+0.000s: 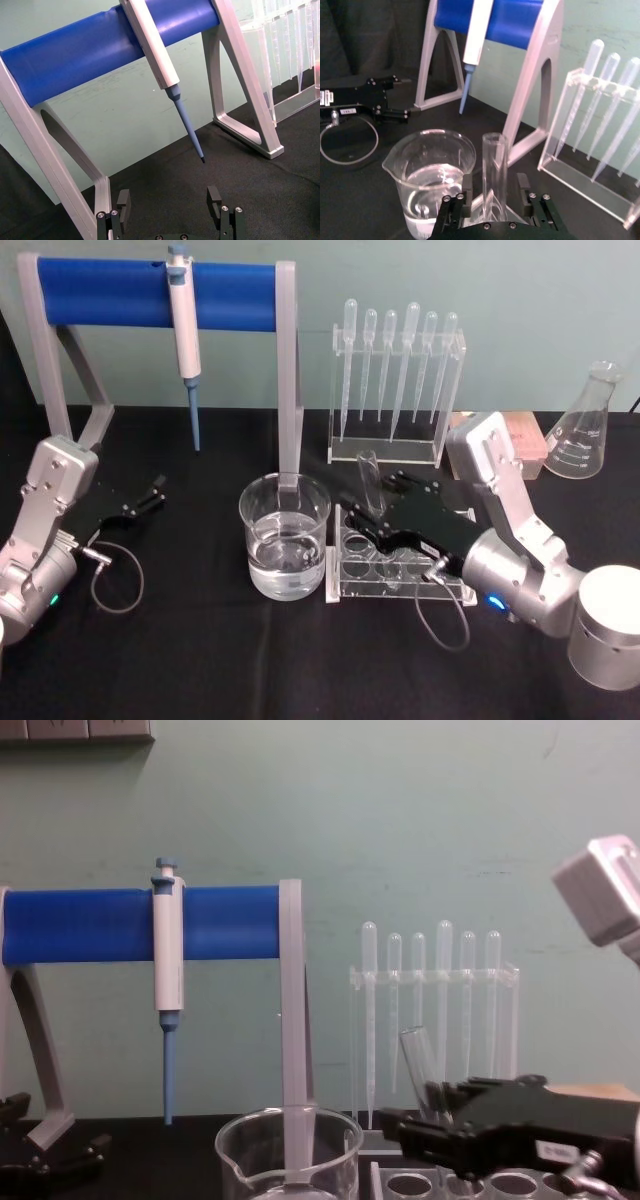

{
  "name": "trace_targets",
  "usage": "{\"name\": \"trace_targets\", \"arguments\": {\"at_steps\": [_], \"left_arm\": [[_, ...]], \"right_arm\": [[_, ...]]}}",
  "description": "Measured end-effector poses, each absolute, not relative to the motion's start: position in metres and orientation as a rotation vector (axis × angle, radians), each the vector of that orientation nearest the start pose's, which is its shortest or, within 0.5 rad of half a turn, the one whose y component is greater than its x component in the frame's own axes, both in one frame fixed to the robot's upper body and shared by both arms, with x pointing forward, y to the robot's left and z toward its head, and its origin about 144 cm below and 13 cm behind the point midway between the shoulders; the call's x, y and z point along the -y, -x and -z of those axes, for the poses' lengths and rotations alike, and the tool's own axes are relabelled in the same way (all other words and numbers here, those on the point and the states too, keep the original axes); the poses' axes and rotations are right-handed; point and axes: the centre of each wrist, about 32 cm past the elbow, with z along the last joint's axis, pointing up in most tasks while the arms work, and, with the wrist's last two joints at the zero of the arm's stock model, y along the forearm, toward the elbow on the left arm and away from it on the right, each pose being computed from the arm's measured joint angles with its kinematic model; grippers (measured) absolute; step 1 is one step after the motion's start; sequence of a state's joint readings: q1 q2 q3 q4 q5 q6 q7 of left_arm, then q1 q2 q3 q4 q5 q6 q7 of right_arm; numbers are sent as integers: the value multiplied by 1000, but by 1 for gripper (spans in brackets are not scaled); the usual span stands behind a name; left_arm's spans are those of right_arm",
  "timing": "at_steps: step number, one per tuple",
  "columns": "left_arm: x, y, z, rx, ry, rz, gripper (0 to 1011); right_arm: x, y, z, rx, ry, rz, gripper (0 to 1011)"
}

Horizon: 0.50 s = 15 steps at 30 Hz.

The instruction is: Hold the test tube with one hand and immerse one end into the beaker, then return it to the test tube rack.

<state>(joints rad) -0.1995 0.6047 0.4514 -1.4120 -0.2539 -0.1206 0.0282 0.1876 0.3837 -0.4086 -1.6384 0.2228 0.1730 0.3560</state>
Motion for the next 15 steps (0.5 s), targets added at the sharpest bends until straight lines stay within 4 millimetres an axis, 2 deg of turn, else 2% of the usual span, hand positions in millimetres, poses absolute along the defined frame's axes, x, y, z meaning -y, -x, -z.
{"name": "trace_targets", "arguments": {"at_steps": [2,3,5,6,9,12,15], "left_arm": [[-310,-489,-1140,285,-304,-1248,1000],[-310,-489,-1140,285,-304,-1248,1000],[-310,-489,-1140,285,-304,-1248,1000],[-310,-489,-1140,285,-304,-1248,1000],[-310,-489,-1140,285,-304,-1248,1000],[-310,-489,-1140,285,-304,-1248,1000],[-310,-489,-1140,285,-304,-1248,1000]], "right_arm": [[213,-481,-1194,83,212,839,547],[217,-476,-1193,75,216,848,603],[223,-469,-1192,65,222,860,651],[229,-462,-1192,56,226,873,715],[238,-452,-1192,48,229,897,773],[258,-435,-1193,47,232,959,877],[274,-428,-1192,57,204,1047,960]]}}
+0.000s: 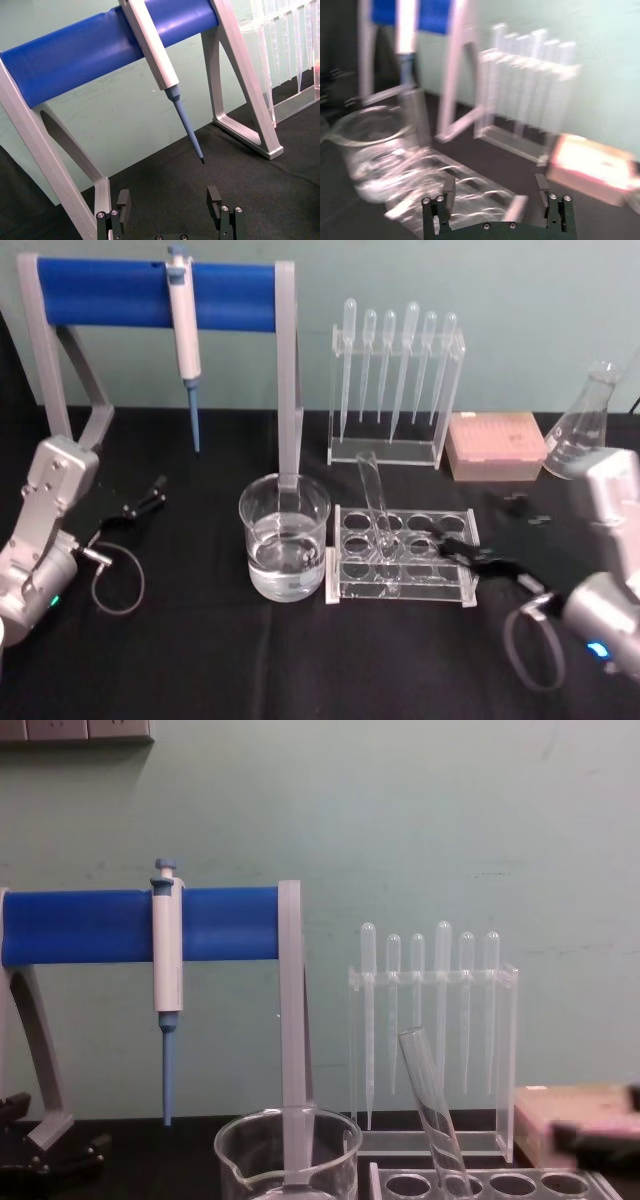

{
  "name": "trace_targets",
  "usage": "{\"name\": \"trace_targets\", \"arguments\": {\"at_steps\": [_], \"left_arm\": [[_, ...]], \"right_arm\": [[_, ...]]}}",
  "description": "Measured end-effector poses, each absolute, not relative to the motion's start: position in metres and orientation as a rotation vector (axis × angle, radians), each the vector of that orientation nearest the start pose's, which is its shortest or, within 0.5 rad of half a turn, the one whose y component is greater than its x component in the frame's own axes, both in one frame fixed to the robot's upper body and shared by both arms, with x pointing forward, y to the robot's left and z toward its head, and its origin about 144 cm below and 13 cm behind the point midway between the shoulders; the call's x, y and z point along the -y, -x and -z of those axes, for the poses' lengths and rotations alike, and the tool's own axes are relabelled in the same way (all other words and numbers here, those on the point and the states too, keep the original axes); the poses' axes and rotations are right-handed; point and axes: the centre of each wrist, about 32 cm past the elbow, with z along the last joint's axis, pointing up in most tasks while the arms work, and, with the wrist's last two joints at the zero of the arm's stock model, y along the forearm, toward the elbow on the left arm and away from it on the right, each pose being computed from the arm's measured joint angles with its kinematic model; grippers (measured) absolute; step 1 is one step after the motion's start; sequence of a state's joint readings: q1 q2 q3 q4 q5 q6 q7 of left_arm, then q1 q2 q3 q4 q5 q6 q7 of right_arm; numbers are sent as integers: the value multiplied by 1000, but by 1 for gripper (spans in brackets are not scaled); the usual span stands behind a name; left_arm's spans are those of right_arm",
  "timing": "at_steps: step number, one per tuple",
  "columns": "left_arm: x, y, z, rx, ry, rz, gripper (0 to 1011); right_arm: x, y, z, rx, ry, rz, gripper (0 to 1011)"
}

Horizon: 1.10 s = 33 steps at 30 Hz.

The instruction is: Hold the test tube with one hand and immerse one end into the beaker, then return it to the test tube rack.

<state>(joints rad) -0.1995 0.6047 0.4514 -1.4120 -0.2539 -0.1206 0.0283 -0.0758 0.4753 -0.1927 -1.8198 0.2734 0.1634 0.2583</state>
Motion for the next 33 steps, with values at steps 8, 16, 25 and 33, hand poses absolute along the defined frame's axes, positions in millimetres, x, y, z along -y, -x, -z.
{"name": "trace_targets", "arguments": {"at_steps": [8,16,25,33], "left_arm": [[-310,-489,-1140,285,-304,-1248,1000],[-310,-489,-1140,285,-304,-1248,1000],[-310,-489,-1140,285,-304,-1248,1000],[-310,-489,-1140,285,-304,-1248,1000]], "right_arm": [[287,-435,-1167,133,166,1342,1002],[275,-450,-1123,165,230,1493,1000],[273,-452,-1119,161,233,1490,1002],[273,-451,-1120,164,231,1491,1000]]}}
